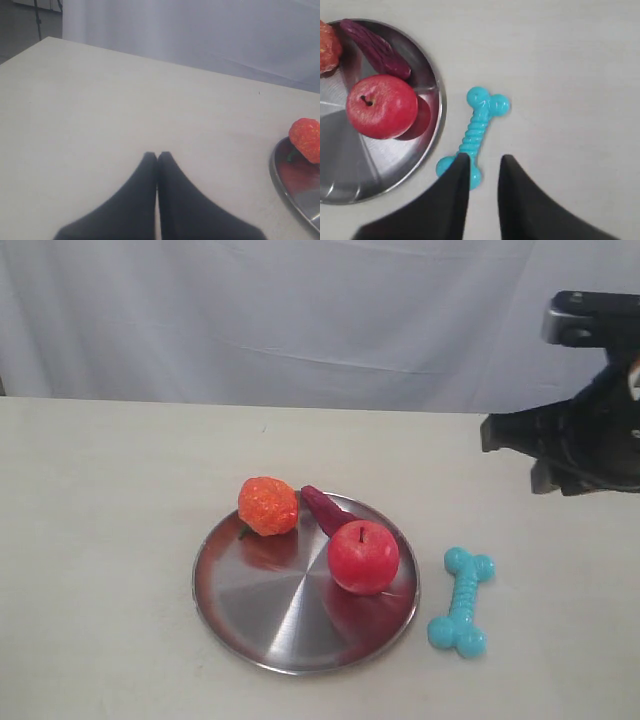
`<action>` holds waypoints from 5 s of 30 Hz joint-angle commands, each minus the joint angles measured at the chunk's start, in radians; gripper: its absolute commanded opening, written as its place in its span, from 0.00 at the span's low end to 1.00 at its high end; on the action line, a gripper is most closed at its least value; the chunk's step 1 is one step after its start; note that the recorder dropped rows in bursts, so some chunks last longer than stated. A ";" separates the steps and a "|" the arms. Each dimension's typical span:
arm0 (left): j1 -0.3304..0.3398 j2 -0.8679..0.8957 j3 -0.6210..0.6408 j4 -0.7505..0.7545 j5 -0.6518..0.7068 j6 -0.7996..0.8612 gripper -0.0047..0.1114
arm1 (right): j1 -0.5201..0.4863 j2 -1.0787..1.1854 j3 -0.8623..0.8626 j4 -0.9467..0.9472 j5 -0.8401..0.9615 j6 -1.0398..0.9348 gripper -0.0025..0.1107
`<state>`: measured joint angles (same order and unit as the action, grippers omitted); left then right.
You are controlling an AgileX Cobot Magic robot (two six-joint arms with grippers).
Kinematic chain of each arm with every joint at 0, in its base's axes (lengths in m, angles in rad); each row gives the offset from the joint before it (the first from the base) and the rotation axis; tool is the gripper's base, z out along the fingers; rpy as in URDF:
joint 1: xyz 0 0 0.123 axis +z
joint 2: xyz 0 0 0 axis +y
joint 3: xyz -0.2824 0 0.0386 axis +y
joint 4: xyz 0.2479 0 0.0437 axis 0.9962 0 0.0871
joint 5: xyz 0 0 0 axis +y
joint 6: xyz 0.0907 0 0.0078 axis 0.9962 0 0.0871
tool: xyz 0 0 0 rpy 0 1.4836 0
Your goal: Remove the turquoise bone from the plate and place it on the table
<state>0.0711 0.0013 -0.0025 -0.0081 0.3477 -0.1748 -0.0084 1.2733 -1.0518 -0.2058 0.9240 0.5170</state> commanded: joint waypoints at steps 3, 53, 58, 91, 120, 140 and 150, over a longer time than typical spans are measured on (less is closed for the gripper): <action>-0.005 -0.001 0.003 0.001 -0.005 -0.002 0.04 | 0.001 -0.283 0.162 0.068 0.020 -0.009 0.02; -0.005 -0.001 0.003 0.001 -0.005 -0.002 0.04 | -0.164 -1.189 0.878 0.292 -0.716 -0.742 0.02; -0.005 -0.001 0.003 0.001 -0.005 -0.002 0.04 | -0.164 -1.264 0.956 0.275 -0.717 -0.742 0.02; -0.005 -0.001 0.003 0.001 -0.005 -0.002 0.04 | -0.164 -1.273 1.052 0.293 -0.787 -0.723 0.02; -0.005 -0.001 0.003 0.001 -0.005 -0.002 0.04 | -0.164 -1.273 1.052 0.293 -0.787 -0.712 0.02; -0.005 -0.001 0.003 0.001 -0.005 -0.002 0.04 | -0.164 -1.273 1.052 0.293 -0.787 -0.712 0.02; -0.005 -0.001 0.003 0.001 -0.005 -0.002 0.04 | -0.164 -1.273 1.052 0.293 -0.787 -0.716 0.02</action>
<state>0.0711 0.0013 -0.0025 -0.0081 0.3477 -0.1748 -0.1663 0.0070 -0.0025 0.0837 0.1476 -0.1992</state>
